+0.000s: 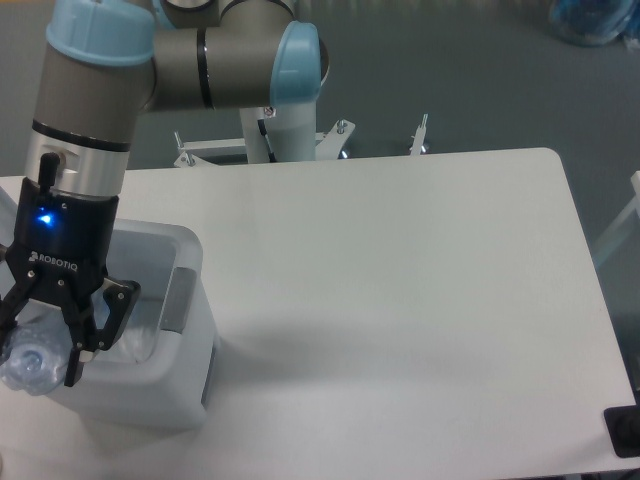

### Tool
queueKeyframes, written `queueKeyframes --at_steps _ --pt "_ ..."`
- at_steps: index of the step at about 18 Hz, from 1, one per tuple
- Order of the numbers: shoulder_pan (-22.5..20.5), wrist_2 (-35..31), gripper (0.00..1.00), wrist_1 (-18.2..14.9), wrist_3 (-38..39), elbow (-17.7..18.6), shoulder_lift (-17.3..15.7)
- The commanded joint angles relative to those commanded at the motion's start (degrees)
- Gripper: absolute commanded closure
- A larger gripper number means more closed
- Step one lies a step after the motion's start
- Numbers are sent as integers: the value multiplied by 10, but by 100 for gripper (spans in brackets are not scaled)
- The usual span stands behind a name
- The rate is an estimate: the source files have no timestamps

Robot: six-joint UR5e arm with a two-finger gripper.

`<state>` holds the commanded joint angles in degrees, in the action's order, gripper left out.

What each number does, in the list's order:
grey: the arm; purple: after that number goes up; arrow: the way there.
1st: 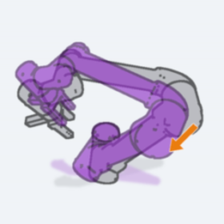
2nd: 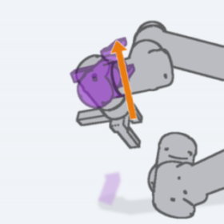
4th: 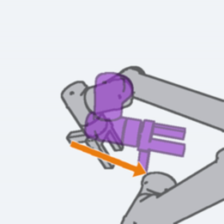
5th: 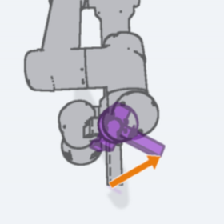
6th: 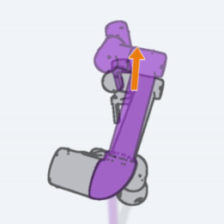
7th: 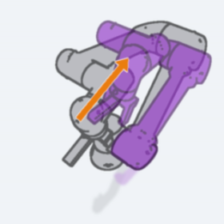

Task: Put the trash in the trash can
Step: 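Open the gripper to drop the bottle and raise it away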

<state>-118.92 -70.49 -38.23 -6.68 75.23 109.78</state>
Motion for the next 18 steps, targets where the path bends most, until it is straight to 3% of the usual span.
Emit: queueKeyframes --at_steps 2,6,9,12,18 --pt "-1 0 2 0 -3 6 -11" --pt "-9 -2 0 -3 -11 23 -46" --pt "-83 -29 0 -7 -70 76 -93" --pt "-126 -73 0 -7 -136 130 -115" --pt "-200 -98 0 -29 -231 149 -120"
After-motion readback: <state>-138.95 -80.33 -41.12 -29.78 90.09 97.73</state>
